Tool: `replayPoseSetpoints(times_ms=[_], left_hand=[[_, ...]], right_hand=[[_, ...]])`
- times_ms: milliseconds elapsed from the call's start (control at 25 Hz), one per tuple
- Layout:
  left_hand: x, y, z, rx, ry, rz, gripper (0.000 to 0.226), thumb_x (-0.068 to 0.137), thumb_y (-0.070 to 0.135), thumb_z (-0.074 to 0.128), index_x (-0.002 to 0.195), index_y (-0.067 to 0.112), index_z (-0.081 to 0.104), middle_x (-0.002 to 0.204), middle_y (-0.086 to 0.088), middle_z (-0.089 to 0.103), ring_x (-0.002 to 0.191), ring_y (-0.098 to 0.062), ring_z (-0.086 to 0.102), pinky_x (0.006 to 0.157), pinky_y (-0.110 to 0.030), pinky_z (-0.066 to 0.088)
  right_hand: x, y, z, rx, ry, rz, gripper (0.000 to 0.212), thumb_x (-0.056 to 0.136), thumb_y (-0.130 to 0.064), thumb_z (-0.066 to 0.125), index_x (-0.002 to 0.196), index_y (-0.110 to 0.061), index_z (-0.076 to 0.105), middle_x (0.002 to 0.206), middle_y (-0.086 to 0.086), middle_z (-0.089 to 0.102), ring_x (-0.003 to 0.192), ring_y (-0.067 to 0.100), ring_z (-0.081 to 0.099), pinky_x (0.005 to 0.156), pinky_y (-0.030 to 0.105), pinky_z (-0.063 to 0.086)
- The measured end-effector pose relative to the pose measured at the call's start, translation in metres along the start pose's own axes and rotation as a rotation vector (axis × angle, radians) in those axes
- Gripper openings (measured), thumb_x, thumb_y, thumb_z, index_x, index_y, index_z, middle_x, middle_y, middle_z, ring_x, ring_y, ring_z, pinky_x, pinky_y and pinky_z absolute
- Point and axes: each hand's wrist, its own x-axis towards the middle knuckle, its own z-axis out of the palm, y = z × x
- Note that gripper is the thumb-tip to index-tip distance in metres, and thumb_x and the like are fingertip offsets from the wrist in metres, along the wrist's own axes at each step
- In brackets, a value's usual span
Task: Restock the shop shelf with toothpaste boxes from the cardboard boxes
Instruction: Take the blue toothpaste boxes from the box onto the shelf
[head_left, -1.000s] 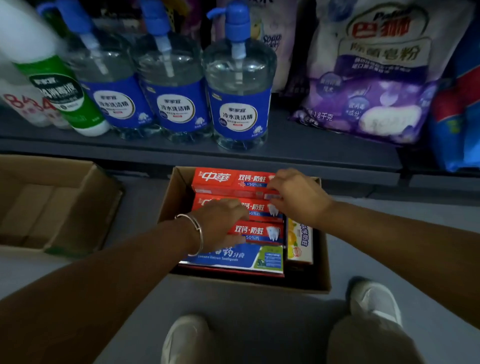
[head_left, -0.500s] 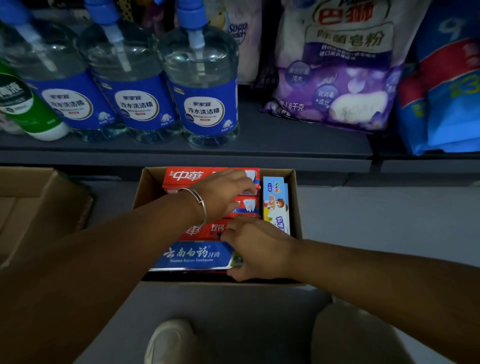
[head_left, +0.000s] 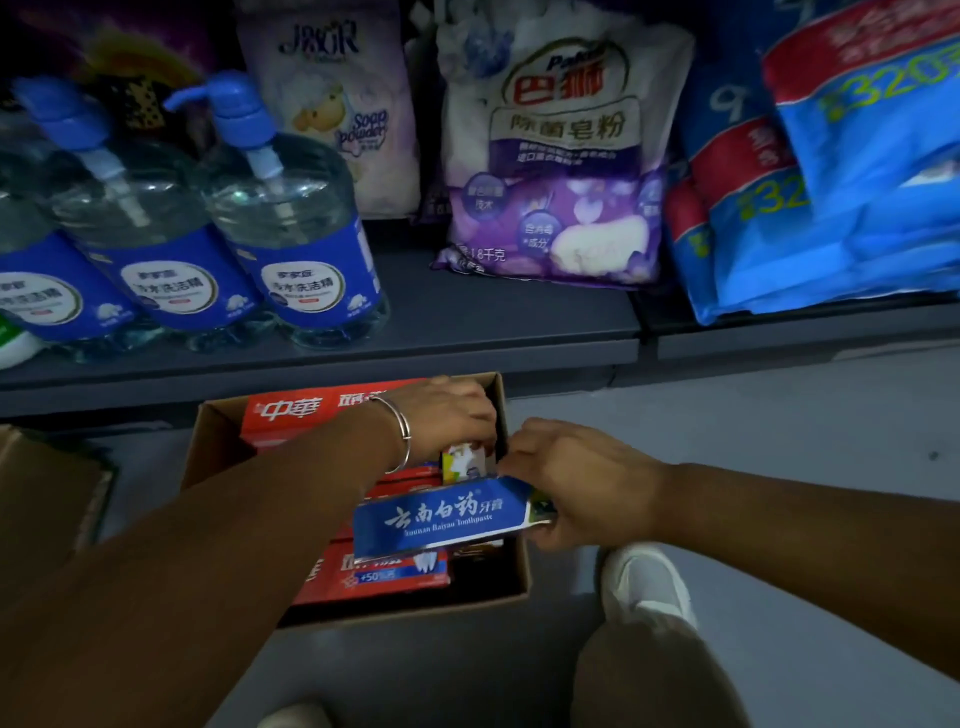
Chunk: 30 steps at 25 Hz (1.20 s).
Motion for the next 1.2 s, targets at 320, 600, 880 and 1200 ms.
replayPoseSetpoints(times_ms=[320,600,880,1200], left_hand=[[0.002,-0.001,-0.057,-0.02,-0.035,-0.077,0.036,0.085,0.023,0.059,0.12,0.025,0.052,0.12,0.008,0.054,0.117,-0.013,0.042,0.097,-0.026,0.035],[-0.06,0.006,-0.179,0.099,0.108,-0.318,0.044,0.082,0.042,0.061,0.121,0.025,0.054,0.116,0.003,0.056,0.112,-0.017,0.046,0.094,-0.028,0.04],[-0.119,-0.003,-0.285,0.2,0.246,-0.524,0.041,0.087,0.041,0.056,0.124,0.024,0.052,0.122,0.002,0.054,0.114,-0.017,0.046,0.097,-0.028,0.038],[-0.157,-0.034,-0.342,0.171,0.314,-0.674,0.044,0.084,0.038,0.062,0.124,0.022,0.053,0.119,-0.001,0.054,0.112,-0.017,0.047,0.096,-0.029,0.039]], right_hand=[[-0.028,0.01,-0.035,-0.031,0.07,-0.02,0.051,0.082,-0.042,0.065,0.124,-0.016,0.055,0.119,0.002,0.057,0.109,0.014,0.05,0.081,0.013,0.027],[-0.058,-0.014,-0.137,-0.165,0.253,0.015,0.05,0.075,-0.04,0.067,0.119,-0.019,0.061,0.103,0.002,0.055,0.098,0.017,0.053,0.081,0.024,0.043],[-0.076,-0.029,-0.251,-0.25,0.442,0.044,0.057,0.076,-0.037,0.069,0.127,-0.015,0.058,0.109,0.007,0.057,0.102,0.022,0.055,0.087,0.028,0.044],[-0.073,-0.004,-0.344,-0.27,0.509,0.19,0.058,0.085,-0.027,0.068,0.136,-0.011,0.048,0.125,0.009,0.053,0.118,0.023,0.048,0.095,0.023,0.032]])
